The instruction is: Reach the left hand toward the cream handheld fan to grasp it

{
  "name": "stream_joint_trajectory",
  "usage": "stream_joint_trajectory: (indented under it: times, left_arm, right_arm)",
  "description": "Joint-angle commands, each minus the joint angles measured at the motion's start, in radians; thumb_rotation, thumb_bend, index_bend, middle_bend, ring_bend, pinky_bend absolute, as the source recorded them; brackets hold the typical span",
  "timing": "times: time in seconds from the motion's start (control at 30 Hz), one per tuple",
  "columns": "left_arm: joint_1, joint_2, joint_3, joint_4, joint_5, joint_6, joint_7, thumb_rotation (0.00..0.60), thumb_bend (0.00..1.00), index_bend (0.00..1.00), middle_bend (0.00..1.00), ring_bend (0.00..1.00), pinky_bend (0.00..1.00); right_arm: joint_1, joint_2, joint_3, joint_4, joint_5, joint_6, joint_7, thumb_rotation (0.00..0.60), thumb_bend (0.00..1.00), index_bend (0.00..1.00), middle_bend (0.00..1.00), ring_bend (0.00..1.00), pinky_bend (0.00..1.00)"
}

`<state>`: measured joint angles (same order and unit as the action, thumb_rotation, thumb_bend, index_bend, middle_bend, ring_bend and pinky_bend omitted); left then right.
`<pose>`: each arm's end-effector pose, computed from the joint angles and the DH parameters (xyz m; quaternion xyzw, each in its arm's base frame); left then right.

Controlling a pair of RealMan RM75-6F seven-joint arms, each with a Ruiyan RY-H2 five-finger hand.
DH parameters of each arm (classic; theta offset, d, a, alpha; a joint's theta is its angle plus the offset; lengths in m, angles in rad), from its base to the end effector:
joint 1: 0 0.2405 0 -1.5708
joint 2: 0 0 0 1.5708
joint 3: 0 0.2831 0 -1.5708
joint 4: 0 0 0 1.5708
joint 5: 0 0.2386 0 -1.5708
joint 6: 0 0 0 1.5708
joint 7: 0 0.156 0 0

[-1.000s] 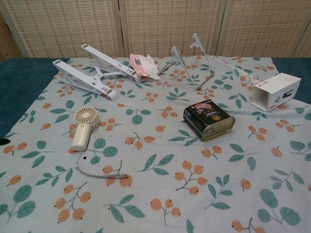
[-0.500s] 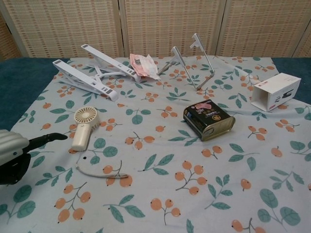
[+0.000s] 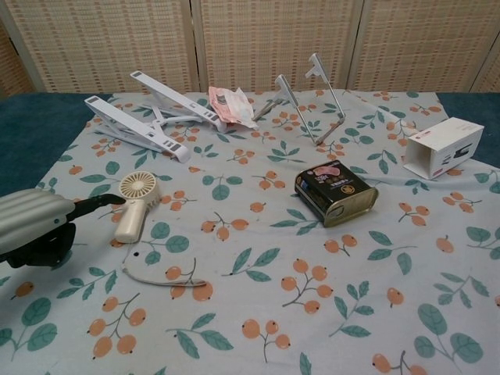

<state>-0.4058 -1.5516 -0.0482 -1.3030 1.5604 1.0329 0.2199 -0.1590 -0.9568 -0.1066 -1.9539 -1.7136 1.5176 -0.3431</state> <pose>-0.2854 0.2843 -0.0524 -0.7841 -0.3296 -0.3107 0.4243 -0.2921 -0.0847 0.1458 0.6523 -0.3996 0.2843 0.5779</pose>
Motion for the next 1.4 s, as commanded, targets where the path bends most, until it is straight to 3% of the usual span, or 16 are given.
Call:
stream_joint_trajectory:
  times: [0.03, 1.4]
  left_arm:
    - [-0.012, -0.011, -0.003, 0.012, -0.012, -0.006, 0.010, 0.600, 1.00, 0.00, 1.00, 0.91, 1.00]
    - [-0.055, -0.030, 0.042, 0.038, -0.070, 0.020, 0.061, 0.600, 1.00, 0.00, 1.00, 0.91, 1.00]
  right_arm:
    - [0.001, -0.001, 0.003, 0.001, 0.005, 0.001, -0.003, 0.600, 0.19, 0.00, 0.00, 0.00, 0.00]
    - [0.002, 0.008, -0.005, -0.007, 0.014, 0.022, -0.003, 0.600, 0.19, 0.00, 0.00, 0.00, 0.00]
